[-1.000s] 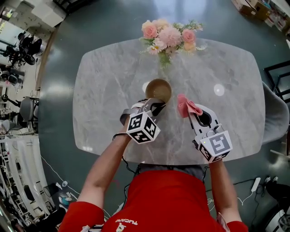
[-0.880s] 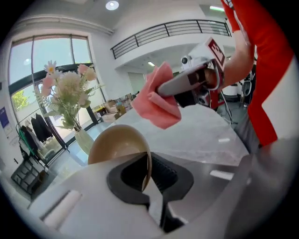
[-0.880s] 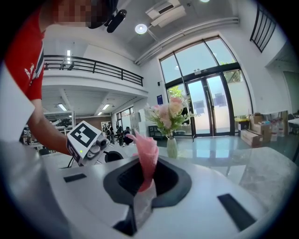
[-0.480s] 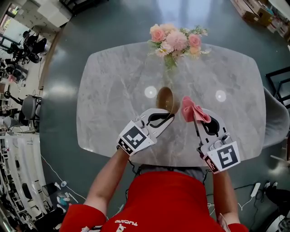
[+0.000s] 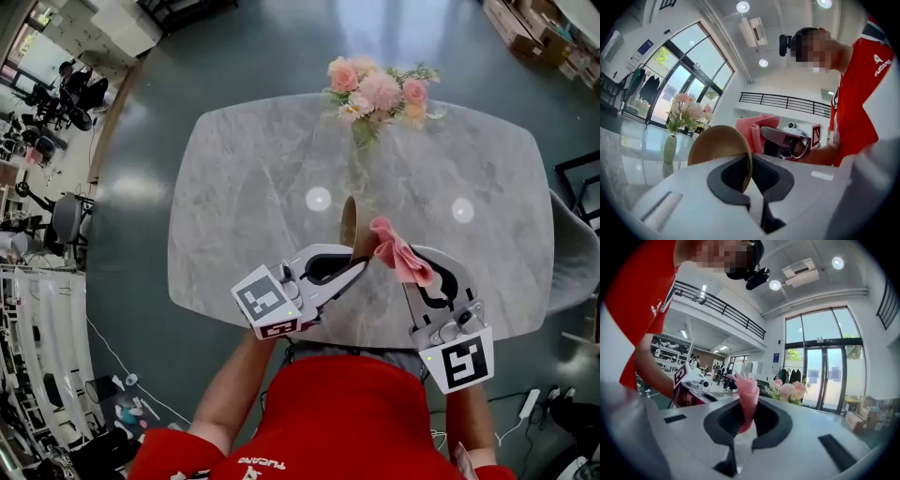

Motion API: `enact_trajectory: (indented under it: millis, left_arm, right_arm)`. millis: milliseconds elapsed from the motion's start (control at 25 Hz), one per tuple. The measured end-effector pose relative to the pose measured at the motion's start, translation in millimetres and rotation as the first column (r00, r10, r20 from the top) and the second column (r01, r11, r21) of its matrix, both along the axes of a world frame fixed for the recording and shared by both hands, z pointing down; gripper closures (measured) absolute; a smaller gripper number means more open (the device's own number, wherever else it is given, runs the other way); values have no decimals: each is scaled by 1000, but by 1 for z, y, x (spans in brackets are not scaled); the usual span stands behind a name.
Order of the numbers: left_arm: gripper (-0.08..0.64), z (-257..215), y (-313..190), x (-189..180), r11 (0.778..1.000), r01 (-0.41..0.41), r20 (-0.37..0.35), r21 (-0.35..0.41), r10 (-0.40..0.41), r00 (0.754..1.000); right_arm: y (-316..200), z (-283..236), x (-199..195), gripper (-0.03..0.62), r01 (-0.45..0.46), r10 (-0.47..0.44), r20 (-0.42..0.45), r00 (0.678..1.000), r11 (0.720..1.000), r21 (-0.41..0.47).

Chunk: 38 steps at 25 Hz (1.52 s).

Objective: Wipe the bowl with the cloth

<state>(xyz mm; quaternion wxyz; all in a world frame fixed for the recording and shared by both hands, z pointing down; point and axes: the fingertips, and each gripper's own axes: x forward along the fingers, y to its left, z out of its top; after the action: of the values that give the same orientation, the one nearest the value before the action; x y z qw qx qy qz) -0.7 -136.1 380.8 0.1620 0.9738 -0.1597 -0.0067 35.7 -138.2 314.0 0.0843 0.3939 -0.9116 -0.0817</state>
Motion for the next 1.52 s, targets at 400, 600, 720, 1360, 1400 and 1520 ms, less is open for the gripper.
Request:
enact_trajectory:
  millis: [400,600,720,1360,1400,1520]
  left_arm:
    - [548,-15,21,-4,997,-74,-24,26,75,997]
    - [548,-22,30,-5,991,-130,-42,40,132,990]
    - [548,-22,28,-7,990,-137,-33,39,138,990]
    - [548,-41,53,-9,958,-276,-69,79,281,957]
    - [548,-45,56,-10,953,-291,-83,84,298,951]
    - [548,-50,61,-10,944,-318,-106,89,326,939]
  right_arm:
    - [11,0,-30,571,102,-97,-111,989,994,35]
    - [-8,1,-20,571,54,-54,-117,992,999,-1]
    - [1,-8,-24,571,83,-84,-100,991,996,-12]
    - [6,-25,-24,571,188,-186,-140,973,982,1]
    - [1,-19,-21,571,174,-175,-143,974,985,-21]
    - [-12,-4,-12,571,136,-147,-111,983,986,-99]
